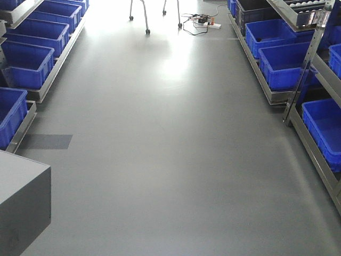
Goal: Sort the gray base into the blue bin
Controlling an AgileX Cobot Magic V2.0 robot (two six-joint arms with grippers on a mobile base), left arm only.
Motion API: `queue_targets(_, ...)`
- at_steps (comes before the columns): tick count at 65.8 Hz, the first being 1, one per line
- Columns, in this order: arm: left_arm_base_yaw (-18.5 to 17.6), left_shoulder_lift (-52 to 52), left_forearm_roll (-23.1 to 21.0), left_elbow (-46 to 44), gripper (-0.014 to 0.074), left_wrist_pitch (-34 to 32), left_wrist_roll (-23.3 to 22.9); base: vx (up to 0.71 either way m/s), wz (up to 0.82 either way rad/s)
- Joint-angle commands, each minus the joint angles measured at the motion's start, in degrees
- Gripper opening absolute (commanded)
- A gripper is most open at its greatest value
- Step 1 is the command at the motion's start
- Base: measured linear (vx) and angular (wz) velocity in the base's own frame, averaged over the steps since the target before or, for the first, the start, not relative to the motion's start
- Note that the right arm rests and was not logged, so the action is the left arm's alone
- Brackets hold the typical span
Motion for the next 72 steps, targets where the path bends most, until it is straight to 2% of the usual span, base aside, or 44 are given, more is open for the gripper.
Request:
queue_targets(1, -0.17, 0.6, 0.05, -1.62, -0.0006, -6.22, -0.77, 0.45, -0.06)
queue_targets(72, -0.17, 0.6, 0.05, -1.62, -0.0006, -6.22, -0.77, 0.45, 0.02)
